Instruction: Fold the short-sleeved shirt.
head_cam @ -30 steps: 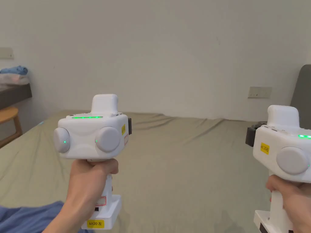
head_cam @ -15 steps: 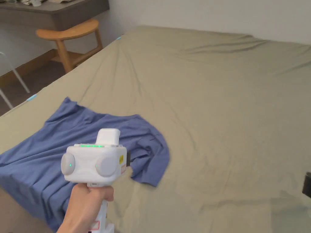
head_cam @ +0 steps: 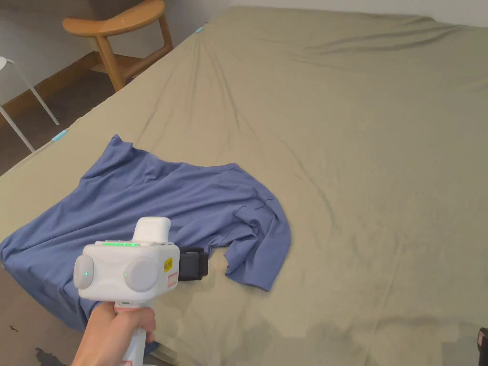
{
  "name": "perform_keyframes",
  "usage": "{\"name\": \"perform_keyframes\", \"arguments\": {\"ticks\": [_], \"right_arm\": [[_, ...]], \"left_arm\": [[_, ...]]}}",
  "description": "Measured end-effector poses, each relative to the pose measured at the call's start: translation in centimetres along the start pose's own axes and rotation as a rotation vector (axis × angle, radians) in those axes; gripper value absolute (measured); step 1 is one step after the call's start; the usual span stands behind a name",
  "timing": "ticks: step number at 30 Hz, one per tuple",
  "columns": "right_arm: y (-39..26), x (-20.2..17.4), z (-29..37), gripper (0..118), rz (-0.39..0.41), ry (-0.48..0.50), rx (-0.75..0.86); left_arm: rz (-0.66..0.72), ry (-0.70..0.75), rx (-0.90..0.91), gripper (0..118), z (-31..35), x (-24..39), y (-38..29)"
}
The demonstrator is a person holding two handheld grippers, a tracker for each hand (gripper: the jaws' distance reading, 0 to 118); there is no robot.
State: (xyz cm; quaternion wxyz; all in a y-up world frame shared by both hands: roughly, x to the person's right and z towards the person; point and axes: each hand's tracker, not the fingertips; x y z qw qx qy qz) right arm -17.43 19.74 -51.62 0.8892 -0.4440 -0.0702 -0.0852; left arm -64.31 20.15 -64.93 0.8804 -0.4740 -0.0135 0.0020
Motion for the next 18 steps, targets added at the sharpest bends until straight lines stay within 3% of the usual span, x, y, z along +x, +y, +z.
{"name": "perform_keyframes", "arguments": {"ticks": [8, 9, 11, 12, 13, 18], "right_arm": [[-0.2, -1.2, 0.1, 0, -0.003, -0.007, -0.030], [-0.2, -1.2, 0.1, 0, -0.004, -0.006, -0.034], [-0.5, -0.8, 0.2, 0, -0.006, -0.005, -0.033], [-0.5, -0.8, 0.2, 0, -0.009, -0.006, -0.033], [-0.5, -0.8, 0.3, 0, -0.013, -0.005, -0.034], [-0.4, -0.6, 1.3, 0, -0.038, 0.005, -0.023]], "left_arm": [[-0.059, 0.143, -0.042, 113, -6.2, -2.4, 1.9], [-0.047, 0.157, -0.029, 102, -6.2, -2.6, 2.0], [-0.042, 0.182, -0.014, 66, -6.6, -3.3, 2.5], [-0.040, 0.202, -0.034, 29, -6.9, -3.5, 2.8], [-0.019, 0.203, -0.046, 3, -7.0, -3.8, 3.0], [0.122, 0.128, -0.008, 3, -3.7, -4.0, 3.7]]}}
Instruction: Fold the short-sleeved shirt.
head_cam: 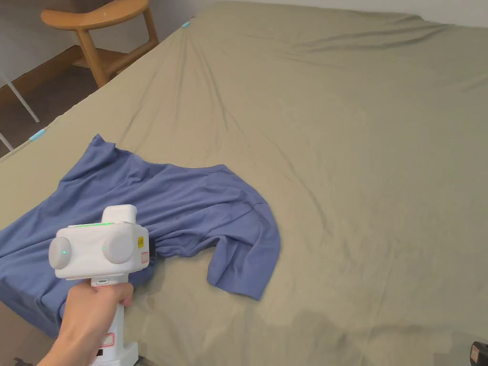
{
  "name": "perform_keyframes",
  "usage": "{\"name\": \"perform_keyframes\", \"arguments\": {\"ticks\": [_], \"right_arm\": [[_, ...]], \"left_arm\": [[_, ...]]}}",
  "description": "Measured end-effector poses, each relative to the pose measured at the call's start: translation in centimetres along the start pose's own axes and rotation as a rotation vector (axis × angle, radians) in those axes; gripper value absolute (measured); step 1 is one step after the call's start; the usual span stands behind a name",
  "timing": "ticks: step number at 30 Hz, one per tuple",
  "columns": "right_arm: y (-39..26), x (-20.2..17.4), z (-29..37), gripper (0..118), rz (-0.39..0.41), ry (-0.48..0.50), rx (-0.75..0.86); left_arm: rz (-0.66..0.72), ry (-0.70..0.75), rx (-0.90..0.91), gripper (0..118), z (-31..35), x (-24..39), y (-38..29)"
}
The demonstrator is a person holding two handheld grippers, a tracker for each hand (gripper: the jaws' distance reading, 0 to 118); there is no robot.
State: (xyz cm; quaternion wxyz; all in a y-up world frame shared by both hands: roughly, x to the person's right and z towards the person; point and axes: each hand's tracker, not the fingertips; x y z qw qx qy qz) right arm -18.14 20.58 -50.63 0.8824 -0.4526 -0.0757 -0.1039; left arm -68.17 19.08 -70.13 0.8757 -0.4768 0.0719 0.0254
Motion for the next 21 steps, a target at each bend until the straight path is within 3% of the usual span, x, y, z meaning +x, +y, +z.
{"name": "perform_keyframes", "arguments": {"ticks": [7, 10, 12, 17, 21], "right_arm": [[-0.2, 1.2, 1.9, 0, -0.051, 0.035, 0.036], [-0.8, 2.8, 2.8, 0, -0.089, 0.048, 0.064], [-1.0, 3.6, 3.8, 0, -0.111, 0.048, 0.079], [-1.9, 7.6, 6.0, 0, -0.241, 0.019, 0.119], [-2.5, 10.9, 7.2, 0, -0.279, -0.042, 0.130]], "left_arm": [[0.039, -0.155, 0.083, 3, 5.6, 3.3, 4.0], [-0.072, -0.222, 0.131, 3, 8.4, 8.5, 5.8], [-0.143, -0.273, 0.143, 3, 10.1, 14.5, 5.7], [-0.297, -0.572, 0.127, 3, 12.5, 33.4, 4.1], [-0.437, -0.805, 0.090, 3, 15.1, 48.4, 1.0]]}}
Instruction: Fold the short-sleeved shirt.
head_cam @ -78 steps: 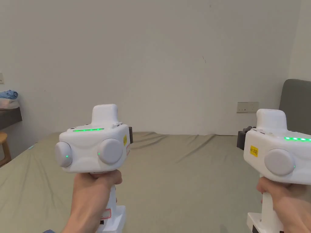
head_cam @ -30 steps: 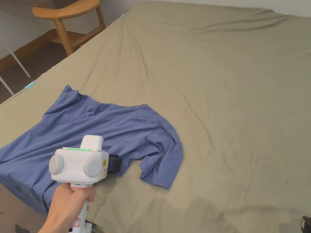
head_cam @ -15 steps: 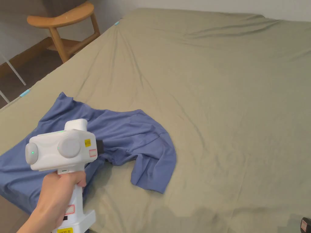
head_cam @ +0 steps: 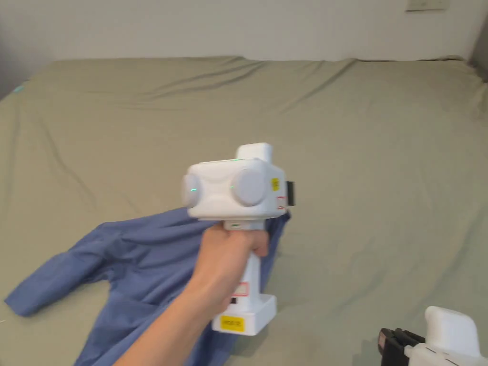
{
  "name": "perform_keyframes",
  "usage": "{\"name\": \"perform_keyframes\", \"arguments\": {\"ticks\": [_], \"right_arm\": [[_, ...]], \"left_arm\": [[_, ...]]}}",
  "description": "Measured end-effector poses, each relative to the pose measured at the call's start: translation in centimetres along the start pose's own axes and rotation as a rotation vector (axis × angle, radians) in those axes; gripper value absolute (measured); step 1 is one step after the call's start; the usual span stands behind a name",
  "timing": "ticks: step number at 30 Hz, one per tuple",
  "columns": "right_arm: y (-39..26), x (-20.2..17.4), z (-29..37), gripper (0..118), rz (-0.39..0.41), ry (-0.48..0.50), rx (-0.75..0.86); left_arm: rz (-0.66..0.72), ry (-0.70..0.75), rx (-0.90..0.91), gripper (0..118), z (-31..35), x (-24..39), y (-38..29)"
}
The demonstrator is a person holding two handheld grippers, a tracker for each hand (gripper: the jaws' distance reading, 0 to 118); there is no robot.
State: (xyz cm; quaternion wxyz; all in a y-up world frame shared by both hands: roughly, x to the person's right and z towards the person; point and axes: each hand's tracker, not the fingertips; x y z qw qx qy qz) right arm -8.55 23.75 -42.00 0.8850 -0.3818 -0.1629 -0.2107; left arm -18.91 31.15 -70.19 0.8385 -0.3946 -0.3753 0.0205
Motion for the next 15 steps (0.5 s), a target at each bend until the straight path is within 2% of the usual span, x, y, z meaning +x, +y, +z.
{"name": "perform_keyframes", "arguments": {"ticks": [2, 5, 8, 9, 10, 11, 12, 13, 14, 15], "right_arm": [[0.2, 2.1, 0.3, 0, -0.045, -0.045, 0.008], [0.4, 4.0, 0.2, 0, -0.083, -0.071, -0.001], [0.3, 5.9, -0.5, 0, -0.112, -0.095, -0.017], [0.3, 6.2, -0.6, 0, -0.119, -0.096, -0.020], [0.2, 6.6, -0.7, 0, -0.124, -0.097, -0.022], [0.2, 6.8, -0.8, 0, -0.125, -0.098, -0.027], [0.1, 7.0, -0.9, 0, -0.124, -0.099, -0.032], [-0.2, 7.2, -1.2, 0, -0.121, -0.104, -0.038], [-0.3, 7.3, -1.3, 0, -0.125, -0.111, -0.047], [-0.6, 7.3, -1.7, 0, -0.130, -0.110, -0.053]], "left_arm": [[-0.035, -0.075, -0.033, 3, -4.7, 6.1, 0.2], [-0.031, -0.158, -0.143, 3, -10.3, 11.1, -1.6], [-0.075, -0.096, -0.210, 3, -15.4, 12.6, -3.9], [-0.082, -0.080, -0.213, 16, -16.6, 13.0, -4.4], [-0.127, -0.060, -0.241, 53, -16.3, 11.9, -5.6], [-0.150, -0.031, -0.265, 99, -16.8, 11.5, -6.2], [-0.155, 0.008, -0.299, 118, -17.3, 11.2, -6.8], [-0.142, 0.024, -0.324, 111, -16.0, 9.7, -7.7], [-0.116, -0.007, -0.255, 109, -13.9, 8.5, -6.8], [-0.084, -0.020, -0.282, 109, -12.4, 7.4, -6.7]]}}
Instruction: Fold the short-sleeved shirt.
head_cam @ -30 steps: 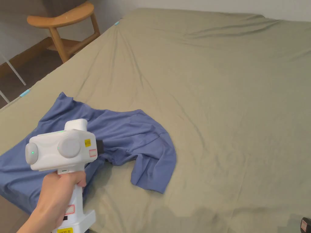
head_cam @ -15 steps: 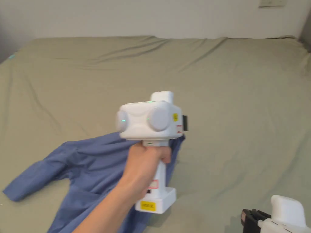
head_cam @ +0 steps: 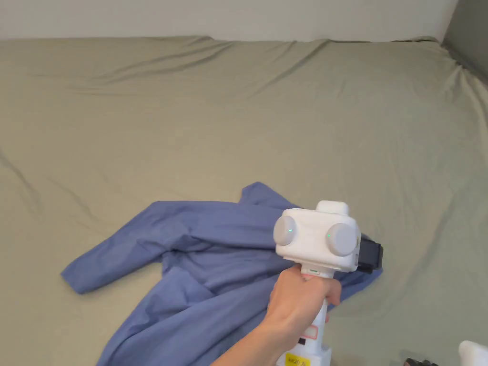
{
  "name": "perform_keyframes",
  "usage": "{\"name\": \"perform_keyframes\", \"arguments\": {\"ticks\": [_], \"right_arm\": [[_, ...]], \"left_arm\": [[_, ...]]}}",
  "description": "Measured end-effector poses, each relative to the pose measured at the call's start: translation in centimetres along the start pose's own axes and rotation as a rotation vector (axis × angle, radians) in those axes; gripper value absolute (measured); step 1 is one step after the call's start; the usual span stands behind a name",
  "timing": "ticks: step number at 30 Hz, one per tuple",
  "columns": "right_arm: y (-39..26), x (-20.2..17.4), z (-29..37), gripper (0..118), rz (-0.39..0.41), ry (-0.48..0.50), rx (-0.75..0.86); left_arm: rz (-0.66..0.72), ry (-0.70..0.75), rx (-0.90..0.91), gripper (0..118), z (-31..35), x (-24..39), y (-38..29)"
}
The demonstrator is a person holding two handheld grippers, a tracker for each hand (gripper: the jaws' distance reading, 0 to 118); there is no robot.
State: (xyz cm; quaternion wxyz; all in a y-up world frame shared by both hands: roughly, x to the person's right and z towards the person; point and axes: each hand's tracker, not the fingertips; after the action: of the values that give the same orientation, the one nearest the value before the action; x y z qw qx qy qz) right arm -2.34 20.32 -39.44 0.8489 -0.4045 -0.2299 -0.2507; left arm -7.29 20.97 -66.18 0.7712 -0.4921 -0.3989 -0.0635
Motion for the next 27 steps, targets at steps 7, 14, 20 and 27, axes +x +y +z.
{"name": "perform_keyframes", "arguments": {"ticks": [7, 14, 20, 27], "right_arm": [[-1.2, -1.8, 0.3, 0, 0.044, 0.036, -0.008], [-2.0, -5.2, -0.3, 0, 0.123, 0.094, -0.018], [-2.4, -6.8, -0.6, 0, 0.172, 0.097, -0.047], [-2.3, -8.8, -0.9, 0, 0.216, 0.102, -0.063]], "left_arm": [[0.100, 0.111, 0.037, 109, 14.2, -12.2, -10.5], [0.320, 0.383, 0.013, 0, 23.6, -21.6, -22.0], [0.341, 0.386, 0.050, 49, 25.7, -24.2, -22.7], [0.355, 0.369, -0.088, 108, 19.9, -25.1, -23.0]]}}
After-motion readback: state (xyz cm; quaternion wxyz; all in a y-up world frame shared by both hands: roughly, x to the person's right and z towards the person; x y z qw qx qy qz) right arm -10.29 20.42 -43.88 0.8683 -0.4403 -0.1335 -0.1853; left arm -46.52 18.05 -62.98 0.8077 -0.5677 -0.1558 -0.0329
